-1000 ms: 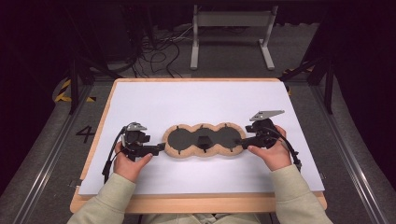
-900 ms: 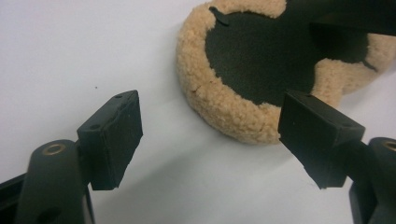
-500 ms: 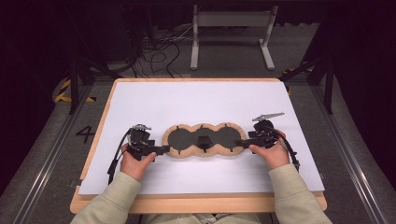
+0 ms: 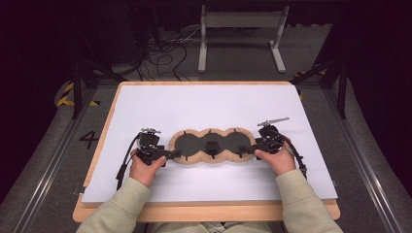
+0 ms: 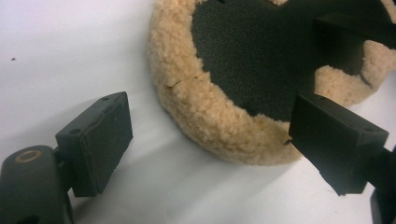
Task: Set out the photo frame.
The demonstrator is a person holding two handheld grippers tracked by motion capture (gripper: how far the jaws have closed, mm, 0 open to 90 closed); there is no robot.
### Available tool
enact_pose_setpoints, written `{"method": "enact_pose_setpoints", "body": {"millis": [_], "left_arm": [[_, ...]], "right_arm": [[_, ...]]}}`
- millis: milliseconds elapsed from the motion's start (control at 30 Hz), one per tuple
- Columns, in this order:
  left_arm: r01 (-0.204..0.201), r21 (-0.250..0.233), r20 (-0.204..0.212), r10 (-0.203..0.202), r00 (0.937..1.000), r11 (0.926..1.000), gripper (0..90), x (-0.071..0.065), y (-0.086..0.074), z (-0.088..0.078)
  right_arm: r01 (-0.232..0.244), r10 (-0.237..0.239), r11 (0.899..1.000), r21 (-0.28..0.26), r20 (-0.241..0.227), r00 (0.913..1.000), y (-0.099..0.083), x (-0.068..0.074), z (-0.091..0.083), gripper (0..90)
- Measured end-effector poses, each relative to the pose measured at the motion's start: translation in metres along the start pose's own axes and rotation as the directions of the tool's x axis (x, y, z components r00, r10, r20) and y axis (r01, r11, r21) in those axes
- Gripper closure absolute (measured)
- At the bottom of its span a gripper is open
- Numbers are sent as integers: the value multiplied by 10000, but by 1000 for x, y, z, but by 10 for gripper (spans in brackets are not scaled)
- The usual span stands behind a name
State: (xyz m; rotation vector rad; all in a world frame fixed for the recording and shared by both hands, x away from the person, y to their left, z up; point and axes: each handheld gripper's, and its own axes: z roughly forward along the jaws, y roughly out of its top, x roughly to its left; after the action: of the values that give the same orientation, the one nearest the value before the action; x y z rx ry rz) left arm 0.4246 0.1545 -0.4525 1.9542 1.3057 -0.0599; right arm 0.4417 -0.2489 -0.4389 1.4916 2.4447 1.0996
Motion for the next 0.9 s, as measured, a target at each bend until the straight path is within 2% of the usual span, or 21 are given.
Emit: {"method": "enact_pose_setpoints", "body": {"millis": [100,200,300,367,467,633,800,900], "left_arm": [[-102,-9,120,102,9999,9999,150,-2,2,3],[-103,138,446,97,9990,9999,158,-6,3,7],[-76,206,414,67,9991,9998,147,-10,4,9],[63,167,467,-71,9989,9998,147,-10,4,9],[27,203,457,-36,9989,9998,153,-9,5,9],[9,321,208,-15,9998,9995,148,-13,6,10],[482,222,402,-491,9980,9986,164,-10,7,9],[531,185,335,-537,9980,9984,176,-11,6,9]], "right_arm": [[-20,20,10000,31,43,10000,0,1,1,131],[-66,66,9999,144,8,10000,0,0,3,118],[-88,88,9999,128,-10,10000,0,0,4,106],[-124,124,9999,94,-17,9999,-1,1,4,105],[-239,239,9997,42,-45,9997,-1,1,5,103],[-420,421,9991,-54,75,9991,-1,3,6,104],[-518,520,9986,-65,345,9981,0,6,7,112],[-592,594,9982,-73,503,9970,0,6,6,146]]}}
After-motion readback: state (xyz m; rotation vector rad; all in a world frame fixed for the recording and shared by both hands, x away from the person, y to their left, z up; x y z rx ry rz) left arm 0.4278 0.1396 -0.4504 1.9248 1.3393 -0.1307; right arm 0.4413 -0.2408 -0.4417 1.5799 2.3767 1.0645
